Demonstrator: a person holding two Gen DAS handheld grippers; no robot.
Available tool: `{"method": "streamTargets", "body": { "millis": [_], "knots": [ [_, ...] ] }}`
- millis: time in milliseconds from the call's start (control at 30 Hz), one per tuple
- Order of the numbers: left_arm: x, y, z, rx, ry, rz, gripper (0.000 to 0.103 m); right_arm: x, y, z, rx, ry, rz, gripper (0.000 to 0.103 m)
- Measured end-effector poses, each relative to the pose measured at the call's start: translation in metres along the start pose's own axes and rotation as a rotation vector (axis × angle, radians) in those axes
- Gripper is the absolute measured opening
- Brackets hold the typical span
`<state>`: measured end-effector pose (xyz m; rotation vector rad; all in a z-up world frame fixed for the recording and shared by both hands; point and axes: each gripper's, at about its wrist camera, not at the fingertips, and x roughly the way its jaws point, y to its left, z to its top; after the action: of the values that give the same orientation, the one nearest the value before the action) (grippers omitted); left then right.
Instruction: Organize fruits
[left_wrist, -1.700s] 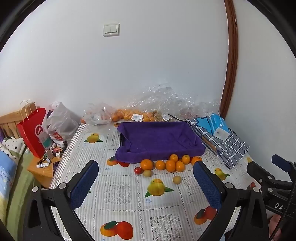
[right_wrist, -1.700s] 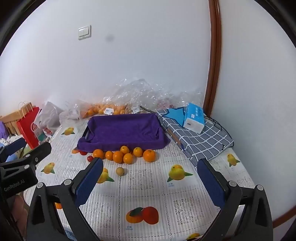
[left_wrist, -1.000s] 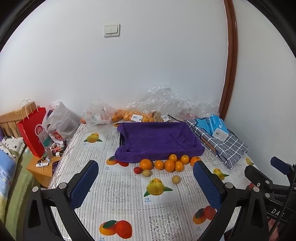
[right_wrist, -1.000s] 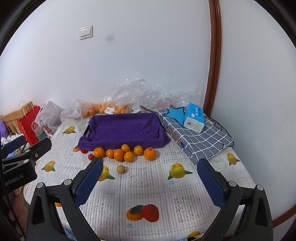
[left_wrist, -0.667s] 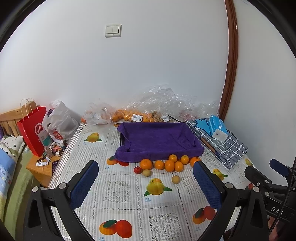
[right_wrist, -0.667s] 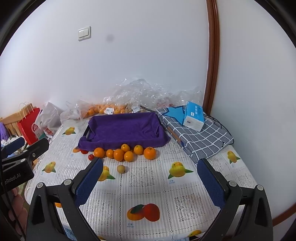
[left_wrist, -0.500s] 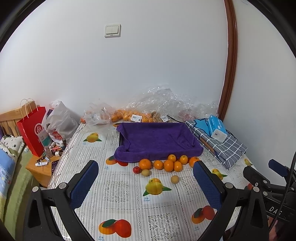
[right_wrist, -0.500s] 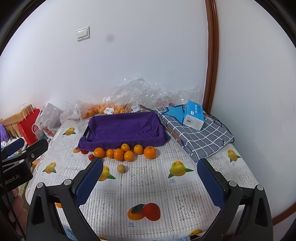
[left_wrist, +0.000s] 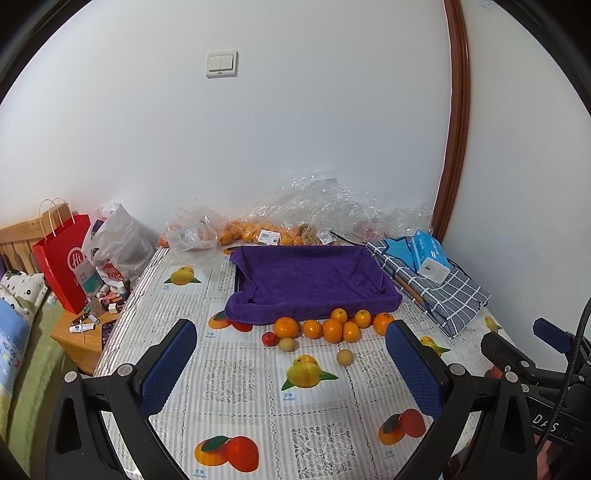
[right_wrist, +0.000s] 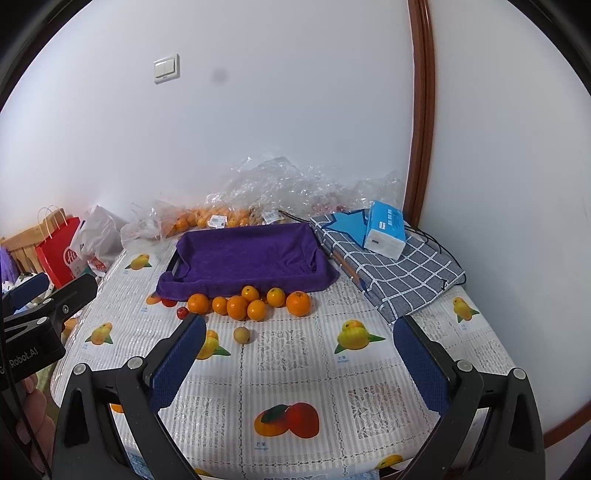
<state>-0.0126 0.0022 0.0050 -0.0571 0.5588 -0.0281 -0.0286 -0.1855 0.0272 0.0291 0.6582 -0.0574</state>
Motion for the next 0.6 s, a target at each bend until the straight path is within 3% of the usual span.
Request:
{"method": "streamTargets", "body": {
  "millis": [600],
  "knots": [
    [-0.0018, -0.0048, -0.0030, 0.001, 0.000, -0.005, 0.103, -0.0023, -0.0012, -0.0010, -0.004, -0.004, -0.005, 0.100]
  ]
}}
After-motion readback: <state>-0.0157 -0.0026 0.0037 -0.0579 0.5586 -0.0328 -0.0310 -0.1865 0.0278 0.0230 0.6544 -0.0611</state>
